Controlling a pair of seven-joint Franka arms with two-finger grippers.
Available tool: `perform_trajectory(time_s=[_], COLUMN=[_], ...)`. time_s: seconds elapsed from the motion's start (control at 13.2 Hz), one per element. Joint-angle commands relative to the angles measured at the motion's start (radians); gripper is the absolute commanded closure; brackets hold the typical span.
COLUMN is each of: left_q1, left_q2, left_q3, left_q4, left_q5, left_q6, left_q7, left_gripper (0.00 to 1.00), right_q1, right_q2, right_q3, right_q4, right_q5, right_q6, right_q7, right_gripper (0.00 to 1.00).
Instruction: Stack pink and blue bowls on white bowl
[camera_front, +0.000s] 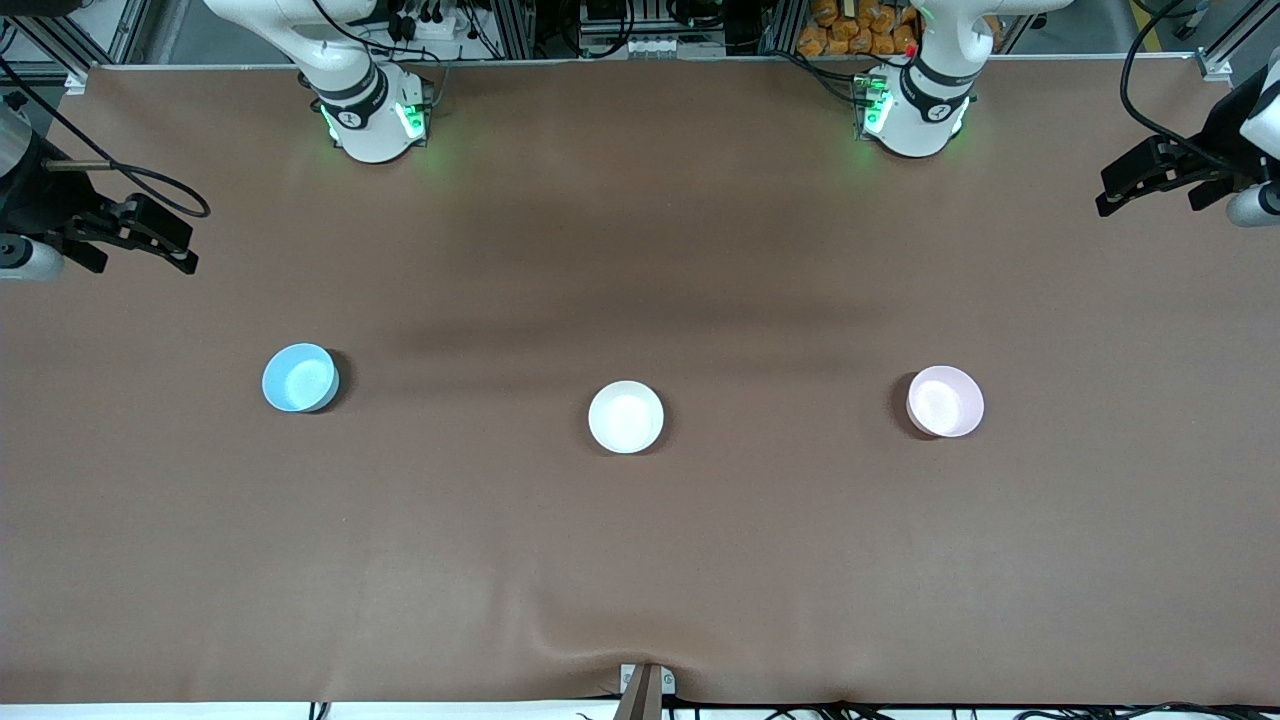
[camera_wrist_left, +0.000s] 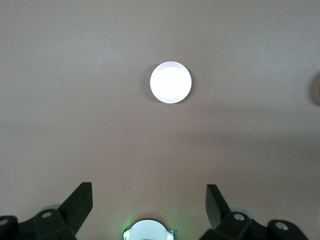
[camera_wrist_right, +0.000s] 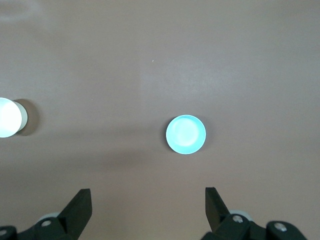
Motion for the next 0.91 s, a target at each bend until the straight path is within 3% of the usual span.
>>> perform_trajectory(time_s=[0.0, 0.83], left_q1=[0.015, 0.015], left_q2=[0.008, 0.015], left_q3=[-0.011, -0.011], left_q4=[0.009, 0.006], left_q5=[0.017, 0.018], left_q6=[0.001, 0.012], left_q7=[0.027, 0.027], left_gripper=[0.00, 0.00], right_q1=[-0.011, -0.011], right_q2=[-0.010, -0.010], right_q3=[0.005, 0.005], right_q4=[-0.002, -0.003], right_q5=[0.009, 0.009], right_q6=[-0.007, -0.007], right_q7=[-0.012, -0.012], right_gripper=[0.00, 0.00])
